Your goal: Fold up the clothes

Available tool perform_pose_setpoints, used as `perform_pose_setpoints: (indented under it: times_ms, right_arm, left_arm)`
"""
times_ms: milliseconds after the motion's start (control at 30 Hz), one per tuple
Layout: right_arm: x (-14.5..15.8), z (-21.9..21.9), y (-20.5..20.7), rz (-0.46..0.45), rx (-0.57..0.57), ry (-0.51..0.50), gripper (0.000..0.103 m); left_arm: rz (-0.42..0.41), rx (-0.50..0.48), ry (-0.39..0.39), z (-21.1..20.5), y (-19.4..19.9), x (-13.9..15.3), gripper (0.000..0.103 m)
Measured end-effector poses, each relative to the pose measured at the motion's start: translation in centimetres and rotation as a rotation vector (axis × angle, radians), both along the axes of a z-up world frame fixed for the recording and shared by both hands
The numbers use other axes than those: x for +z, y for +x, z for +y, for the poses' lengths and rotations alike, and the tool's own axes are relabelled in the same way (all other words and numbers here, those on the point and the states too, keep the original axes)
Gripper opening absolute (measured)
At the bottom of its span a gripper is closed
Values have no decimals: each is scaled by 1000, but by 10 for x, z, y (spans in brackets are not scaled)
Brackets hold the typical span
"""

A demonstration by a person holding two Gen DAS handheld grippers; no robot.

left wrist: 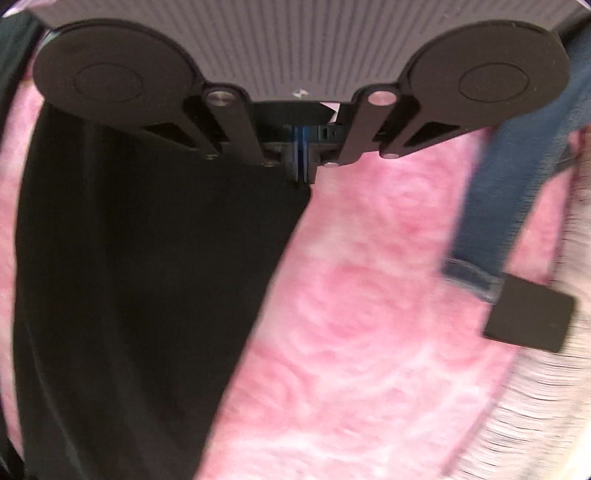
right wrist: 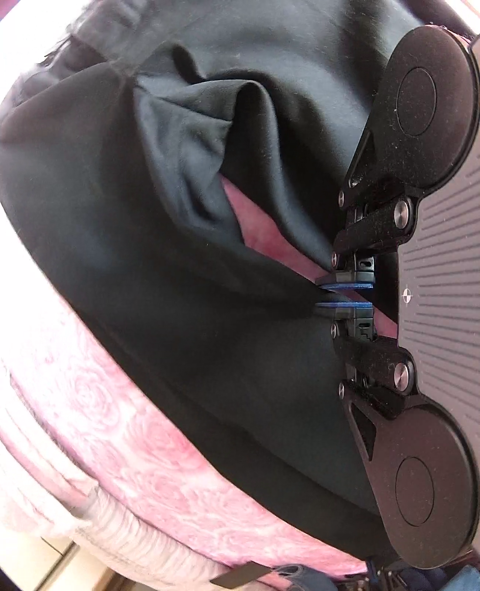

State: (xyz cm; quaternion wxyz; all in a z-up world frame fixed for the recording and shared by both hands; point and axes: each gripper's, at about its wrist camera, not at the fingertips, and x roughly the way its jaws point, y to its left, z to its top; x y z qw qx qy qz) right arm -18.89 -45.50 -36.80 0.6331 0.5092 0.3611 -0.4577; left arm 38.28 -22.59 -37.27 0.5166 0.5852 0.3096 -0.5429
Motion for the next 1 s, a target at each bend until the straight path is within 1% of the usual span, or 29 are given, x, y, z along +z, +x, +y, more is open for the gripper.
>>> perform_pose_setpoints:
  times_ms: [67, 200, 267, 300, 333, 367, 400, 467, 533, 567, 633, 733, 767, 800, 900, 1000]
  right_arm:
    - [-2, 0, 3, 10, -5, 2, 5]
    - [-3, 5, 11, 43, 13, -7, 5]
    - [-1, 7, 10, 45, 17, -3, 7]
    - [1, 6, 7, 45, 19, -4, 11]
    - [4, 6, 6, 49, 21, -9, 25]
    - [8, 7, 4, 54, 25, -18, 32]
    - [13, 10, 2, 62, 30, -33, 46]
    - [24, 17, -2, 75, 38, -63, 48]
    - [35, 23, -16, 67, 30, -82, 48]
    - [41, 25, -24, 63, 25, -91, 48]
    - [49, 28, -43, 63, 12, -107, 48]
    - [58, 26, -79, 65, 2, -120, 48]
    - [62, 24, -93, 69, 10, -131, 48]
    - [64, 19, -107, 75, 22, -144, 48]
    - [71, -2, -155, 98, 92, -193, 48]
    - [70, -42, -198, 109, 208, -241, 48]
  left_arm:
    - [-12, 18, 2, 0, 0, 2, 2]
    - [-81, -20, 31, -1, -14, -3, 2]
    - [-110, -4, 37, -4, -14, -3, 6]
    - [-125, 6, 34, -5, -14, 0, 7]
    - [-140, 15, 28, -6, -14, 3, 7]
    - [-150, 21, 22, -6, -15, 8, 9]
    - [-158, 23, 15, -6, -17, 14, 10]
    - [-175, 24, 0, -7, -23, 25, 15]
    - [-186, 19, -23, -10, -34, 37, 16]
    - [-183, 17, -40, -12, -43, 43, 19]
    - [-158, 8, -69, -19, -65, 55, 26]
    - [-84, -25, -112, -31, -112, 72, 29]
    - [-61, -37, -125, -36, -130, 77, 32]
    - [-38, -46, -137, -43, -150, 80, 33]
    - [44, -83, -160, -73, -218, 85, 34]
    - [76, -129, -180, -114, -294, 87, 38]
